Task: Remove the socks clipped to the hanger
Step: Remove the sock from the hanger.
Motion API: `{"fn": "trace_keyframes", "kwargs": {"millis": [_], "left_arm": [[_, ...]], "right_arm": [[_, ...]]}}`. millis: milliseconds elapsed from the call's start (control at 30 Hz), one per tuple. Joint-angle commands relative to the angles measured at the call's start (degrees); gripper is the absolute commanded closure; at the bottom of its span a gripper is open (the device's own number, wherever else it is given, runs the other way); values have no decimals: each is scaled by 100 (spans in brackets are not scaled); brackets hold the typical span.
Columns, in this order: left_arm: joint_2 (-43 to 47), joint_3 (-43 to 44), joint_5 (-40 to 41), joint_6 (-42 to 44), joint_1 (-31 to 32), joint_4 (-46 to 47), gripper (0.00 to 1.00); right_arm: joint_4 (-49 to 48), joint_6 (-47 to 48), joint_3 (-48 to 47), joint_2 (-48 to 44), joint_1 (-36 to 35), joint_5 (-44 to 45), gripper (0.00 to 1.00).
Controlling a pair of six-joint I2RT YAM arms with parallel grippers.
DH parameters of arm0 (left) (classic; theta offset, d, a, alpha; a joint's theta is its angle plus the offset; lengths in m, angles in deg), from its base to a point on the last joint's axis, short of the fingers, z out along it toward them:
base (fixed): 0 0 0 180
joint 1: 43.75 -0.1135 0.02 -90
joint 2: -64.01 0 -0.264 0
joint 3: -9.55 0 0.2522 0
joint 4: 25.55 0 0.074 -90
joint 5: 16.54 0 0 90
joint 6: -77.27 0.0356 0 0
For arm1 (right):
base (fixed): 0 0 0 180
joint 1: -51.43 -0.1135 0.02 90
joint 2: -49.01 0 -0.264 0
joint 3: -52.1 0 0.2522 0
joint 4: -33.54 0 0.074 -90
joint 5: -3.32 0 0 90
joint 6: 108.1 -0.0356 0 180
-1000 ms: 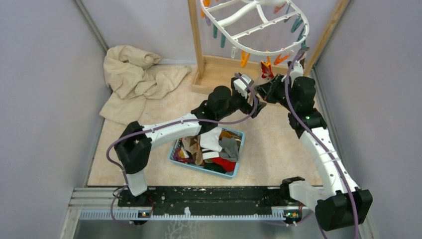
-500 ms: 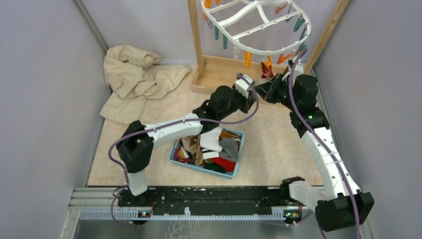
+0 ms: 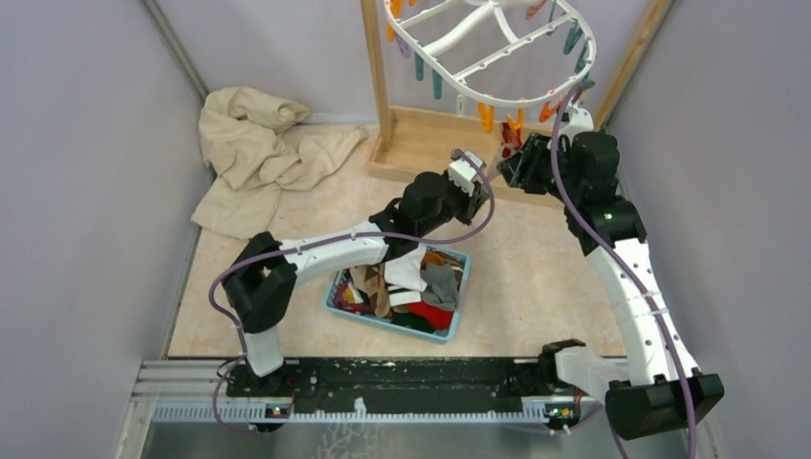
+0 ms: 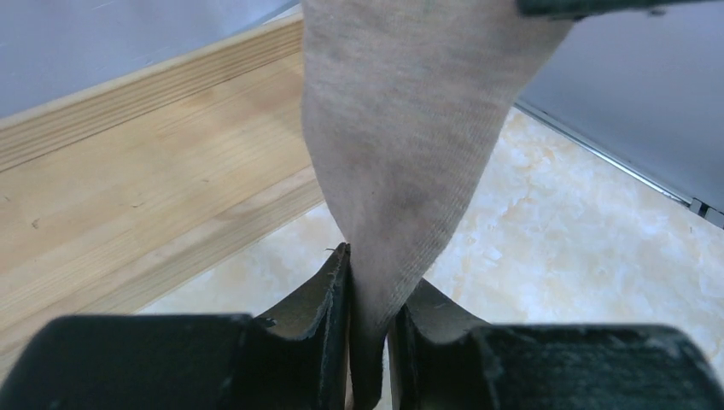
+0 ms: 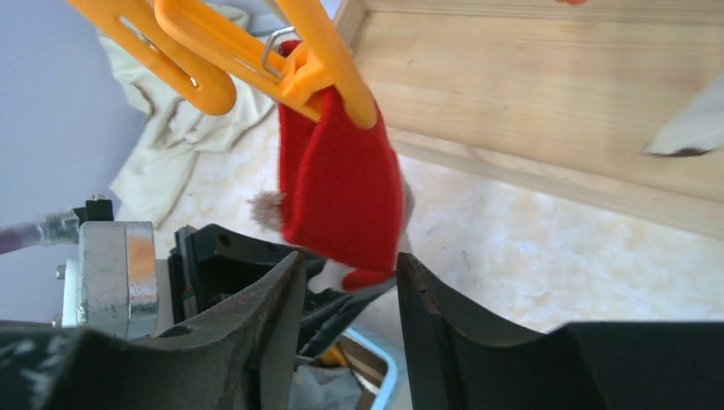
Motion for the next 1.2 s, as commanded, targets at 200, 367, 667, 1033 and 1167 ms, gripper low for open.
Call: {"fn": "trace_keyframes", "kwargs": {"millis": [200,367,667,1033,1167], "left_arm": [[161,-49,92,-129,35,322,73],[156,-94,66,-174,35,355,73],[178,-109,13,-161,31,349,73],[174,-159,-21,-174,35,358,73],[167,-167,-33,-183,30,368,73]], "right_arm": [[-15,1109,-774,72,-70,858,50],[-512,1231,-721,227,-70,1022,50],[-1473,1443,-842,618,-70,852,49],[-2002,1474,-960,695,-70,422,48],[-2054,1482,-964,720,-70,365,48]]}}
